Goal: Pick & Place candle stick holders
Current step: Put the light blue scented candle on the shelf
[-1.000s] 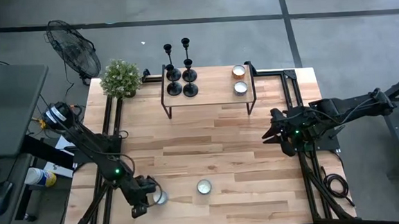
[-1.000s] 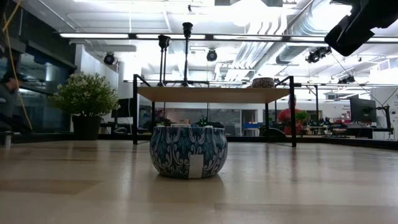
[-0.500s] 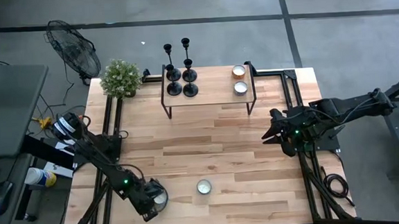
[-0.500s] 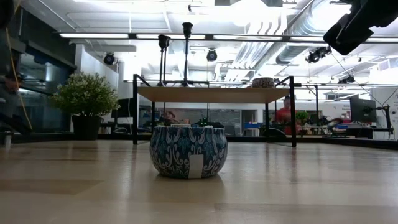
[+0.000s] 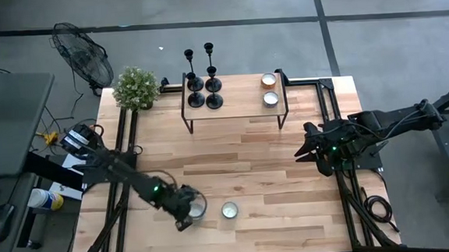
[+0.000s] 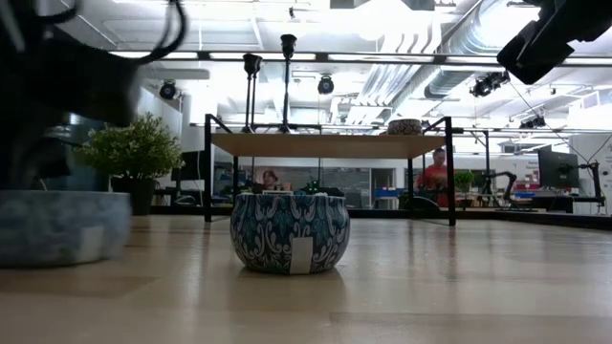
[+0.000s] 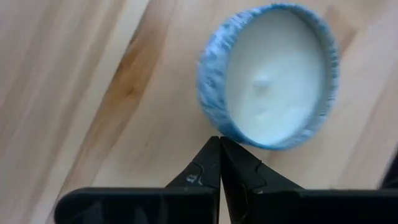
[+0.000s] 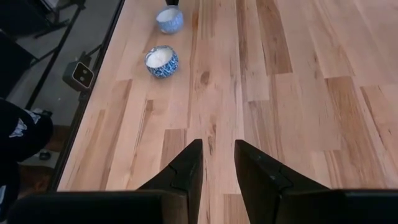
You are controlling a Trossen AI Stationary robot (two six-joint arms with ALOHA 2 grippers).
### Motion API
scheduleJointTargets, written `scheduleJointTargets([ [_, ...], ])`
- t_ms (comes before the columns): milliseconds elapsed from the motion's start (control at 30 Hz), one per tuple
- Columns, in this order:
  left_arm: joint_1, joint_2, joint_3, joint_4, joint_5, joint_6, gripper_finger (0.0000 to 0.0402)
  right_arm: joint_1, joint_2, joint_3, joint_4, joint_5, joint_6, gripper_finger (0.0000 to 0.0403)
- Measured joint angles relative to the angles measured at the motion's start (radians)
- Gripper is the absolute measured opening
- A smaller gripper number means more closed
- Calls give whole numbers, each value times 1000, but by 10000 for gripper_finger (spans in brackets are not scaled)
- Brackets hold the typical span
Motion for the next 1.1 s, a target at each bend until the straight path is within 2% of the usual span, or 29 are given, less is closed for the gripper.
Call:
scheduleJointTargets([
  [233,124,0,38,28,17,186,0,0,0,0,-1,0,-4,84],
  [400,205,0,72,2,16,263,0,0,0,0,-1,4,-16,84],
  [533,228,0,112,-126,36,272,0,0,0,0,-1,4,-21,84],
  [667,203,0,180,-391,115,268,0,0,0,0,-1,1,-21,84],
  [733,173,0,206,-456,136,292,0,0,0,0,-1,1,-21,84],
  [867,82,0,228,-420,135,418,0,0,0,0,-1,1,-20,84],
  [933,36,0,229,-407,74,453,0,0,0,0,-1,1,-21,84],
  [1033,5,17,227,-415,-25,387,0,0,0,0,-1,6,-21,84],
  [1100,10,35,222,-401,-23,345,0,0,0,0,1,9,-21,84],
])
